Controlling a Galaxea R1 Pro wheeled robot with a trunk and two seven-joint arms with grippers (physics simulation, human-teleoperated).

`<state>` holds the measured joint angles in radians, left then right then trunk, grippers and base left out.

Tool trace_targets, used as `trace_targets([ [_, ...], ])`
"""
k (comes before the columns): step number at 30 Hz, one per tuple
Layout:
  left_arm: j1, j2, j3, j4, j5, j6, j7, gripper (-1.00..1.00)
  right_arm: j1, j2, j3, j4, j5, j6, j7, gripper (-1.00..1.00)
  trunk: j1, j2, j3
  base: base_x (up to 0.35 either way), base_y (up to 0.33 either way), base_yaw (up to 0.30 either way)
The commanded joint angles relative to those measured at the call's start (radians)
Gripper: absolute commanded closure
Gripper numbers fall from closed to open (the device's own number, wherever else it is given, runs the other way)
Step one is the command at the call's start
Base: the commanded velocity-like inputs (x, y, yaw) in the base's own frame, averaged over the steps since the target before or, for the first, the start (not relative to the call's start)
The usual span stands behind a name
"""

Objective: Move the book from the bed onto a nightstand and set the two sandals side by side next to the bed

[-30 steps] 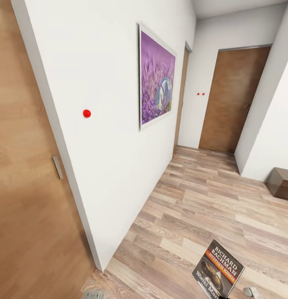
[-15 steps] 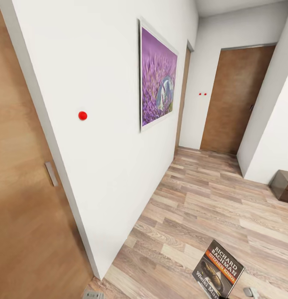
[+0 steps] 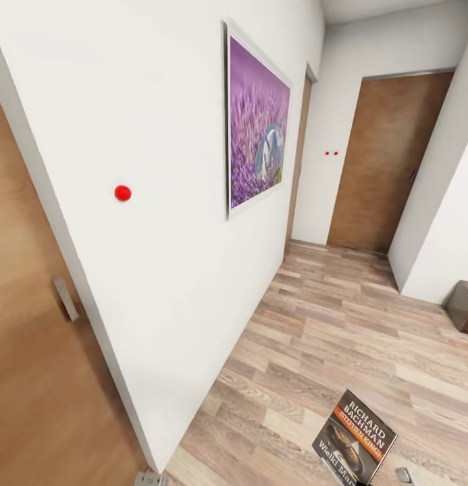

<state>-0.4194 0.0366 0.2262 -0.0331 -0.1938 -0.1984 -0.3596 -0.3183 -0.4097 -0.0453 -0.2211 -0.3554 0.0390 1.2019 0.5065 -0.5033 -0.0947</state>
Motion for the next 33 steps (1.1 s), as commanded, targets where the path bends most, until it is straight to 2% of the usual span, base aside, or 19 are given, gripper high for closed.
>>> trace_targets([
  [1,-0.001,0.000,0.009,0.001,-0.010,-0.004,-0.002,-1.00,-0.001,0.000,-0.005,0.000,0.001,0.004,0.004,1.00,0.001,-0.002,-0.002,0.323,0.000,0.000],
  [8,-0.001,0.000,0.008,0.001,-0.010,-0.004,-0.002,-1.00,-0.001,0.000,-0.005,0.000,0.001,0.004,0.004,1.00,0.001,-0.002,-0.002,0.302,0.000,0.000],
  [16,-0.001,0.000,0.008,0.001,-0.010,-0.004,-0.002,-1.00,-0.001,0.000,-0.005,0.000,0.001,0.004,0.004,1.00,0.001,-0.002,-0.002,0.099,0.000,0.000],
  [29,-0.001,0.000,0.008,0.001,-0.010,-0.004,-0.002,-1.00,-0.001,0.000,-0.005,0.000,0.001,0.004,0.007,1.00,0.001,-0.002,-0.002,0.286,0.000,0.000],
  [33,-0.001,0.000,0.008,0.001,-0.010,-0.004,-0.002,-1.00,-0.001,0.000,-0.005,0.000,0.001,0.004,0.007,1.00,0.001,-0.002,-0.002,0.069,0.000,0.000],
])
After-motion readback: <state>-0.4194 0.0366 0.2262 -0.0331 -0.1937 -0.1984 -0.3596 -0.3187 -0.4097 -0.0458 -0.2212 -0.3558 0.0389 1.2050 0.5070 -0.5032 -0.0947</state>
